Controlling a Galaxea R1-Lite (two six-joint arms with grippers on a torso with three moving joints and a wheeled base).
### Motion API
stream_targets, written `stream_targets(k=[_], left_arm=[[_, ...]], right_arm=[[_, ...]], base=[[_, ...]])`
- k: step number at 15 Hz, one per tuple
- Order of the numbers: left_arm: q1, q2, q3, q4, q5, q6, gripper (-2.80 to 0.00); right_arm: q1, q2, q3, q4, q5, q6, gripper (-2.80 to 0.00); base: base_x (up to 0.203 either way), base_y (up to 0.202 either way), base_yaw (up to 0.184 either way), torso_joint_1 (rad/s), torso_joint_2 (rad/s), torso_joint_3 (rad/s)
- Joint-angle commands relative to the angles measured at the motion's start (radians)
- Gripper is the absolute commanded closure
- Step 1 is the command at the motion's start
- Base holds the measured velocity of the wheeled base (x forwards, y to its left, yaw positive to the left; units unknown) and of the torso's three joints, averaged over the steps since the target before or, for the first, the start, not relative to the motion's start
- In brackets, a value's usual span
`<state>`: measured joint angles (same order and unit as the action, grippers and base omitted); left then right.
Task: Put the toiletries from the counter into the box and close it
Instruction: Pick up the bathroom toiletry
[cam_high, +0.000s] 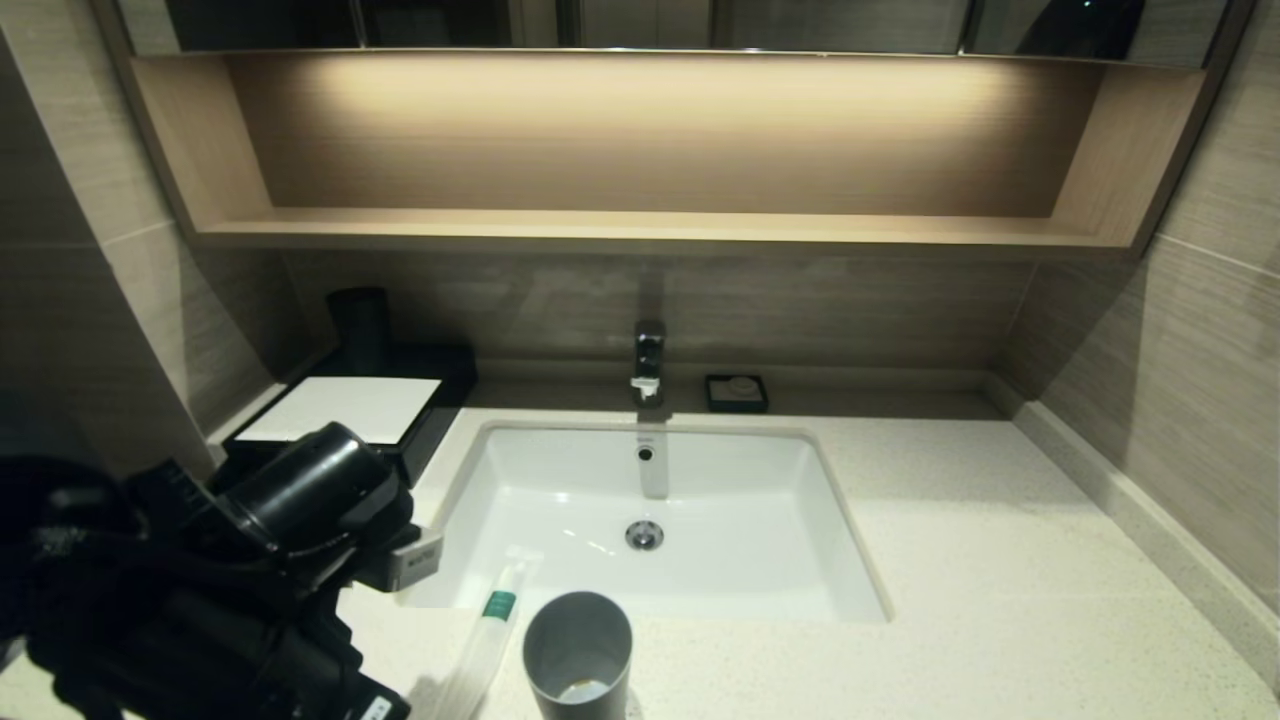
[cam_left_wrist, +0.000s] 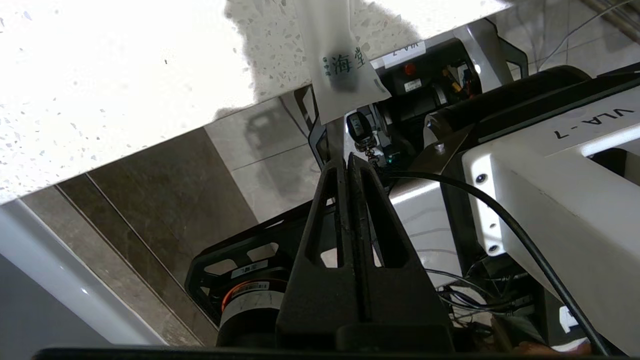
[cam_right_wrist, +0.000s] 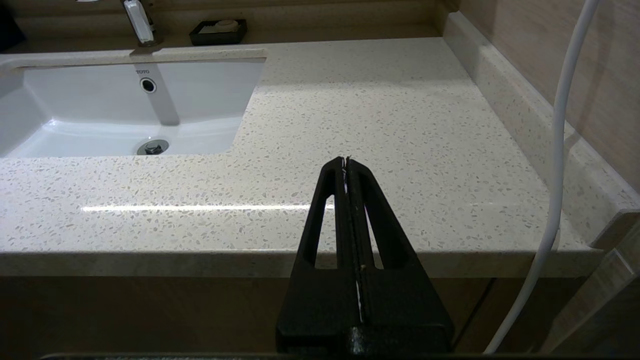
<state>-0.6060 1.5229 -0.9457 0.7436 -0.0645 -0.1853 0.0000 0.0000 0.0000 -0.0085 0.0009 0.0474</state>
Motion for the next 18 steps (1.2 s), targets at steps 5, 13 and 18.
stream_targets(k=[5,13,18], left_arm=[[-0.020,0.011,0.002,0.005,0.008,-0.013,0.00],[-0.018,0.002,0.006,0.012,0.012,0.002,0.00],[0.053,-0.012,-0.015,0.008,0.009,0.035,0.00]], right_arm=[[0.000,0.002,-0.001,-0.001,0.001,0.000,0.00],[0.000,0.002,0.000,-0.001,-0.001,0.000,0.00],[0.000,0.002,0.000,-0.001,-0.001,0.000,0.00]], base=[[0.000,0.000,0.000,0.000,0.00,0.000],[0.000,0.000,0.000,0.000,0.00,0.000],[0.000,0.000,0.000,0.000,0.00,0.000]])
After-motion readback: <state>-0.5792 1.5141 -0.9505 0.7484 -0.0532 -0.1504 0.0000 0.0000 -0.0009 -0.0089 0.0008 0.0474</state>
